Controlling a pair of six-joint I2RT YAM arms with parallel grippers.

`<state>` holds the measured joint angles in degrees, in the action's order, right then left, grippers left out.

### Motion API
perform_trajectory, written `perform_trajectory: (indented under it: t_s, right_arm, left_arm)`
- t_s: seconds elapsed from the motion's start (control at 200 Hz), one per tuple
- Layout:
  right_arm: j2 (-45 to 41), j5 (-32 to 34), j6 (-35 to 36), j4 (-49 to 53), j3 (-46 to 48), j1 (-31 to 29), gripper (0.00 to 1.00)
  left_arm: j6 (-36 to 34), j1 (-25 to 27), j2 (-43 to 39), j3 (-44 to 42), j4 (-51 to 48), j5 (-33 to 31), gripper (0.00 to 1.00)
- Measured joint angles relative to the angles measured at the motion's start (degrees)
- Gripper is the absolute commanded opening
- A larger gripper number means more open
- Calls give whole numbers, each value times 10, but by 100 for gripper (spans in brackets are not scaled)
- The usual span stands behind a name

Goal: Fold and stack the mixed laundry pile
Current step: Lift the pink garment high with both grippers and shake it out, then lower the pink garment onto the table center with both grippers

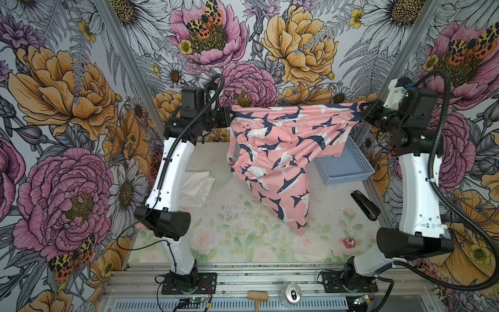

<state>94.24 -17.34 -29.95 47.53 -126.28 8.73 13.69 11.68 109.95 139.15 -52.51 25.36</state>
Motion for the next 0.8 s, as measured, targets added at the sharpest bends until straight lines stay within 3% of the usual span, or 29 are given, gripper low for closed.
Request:
perform_trajectory:
  t_s: [0.255,0.39,0.485,0.555,0.801]
  right_arm:
    - [114,-17,-7,-19,-229,6,0]
    - [87,-45,-13,-40,-235,15,0]
    - [16,-59,-12,-52,-128,20,0]
    - [-58,-65,-9,-67,-7,22,0]
    - [-378,-64,-42,-129,539,26,0]
  left_arm:
    - [72,-26,106,117,118,74,0]
    - [95,-37,97,128,179,109,0]
    - [98,-46,57,78,204,134,0]
    - [92,-50,4,-9,218,151,0]
    - [35,-31,-220,-506,291,167,0]
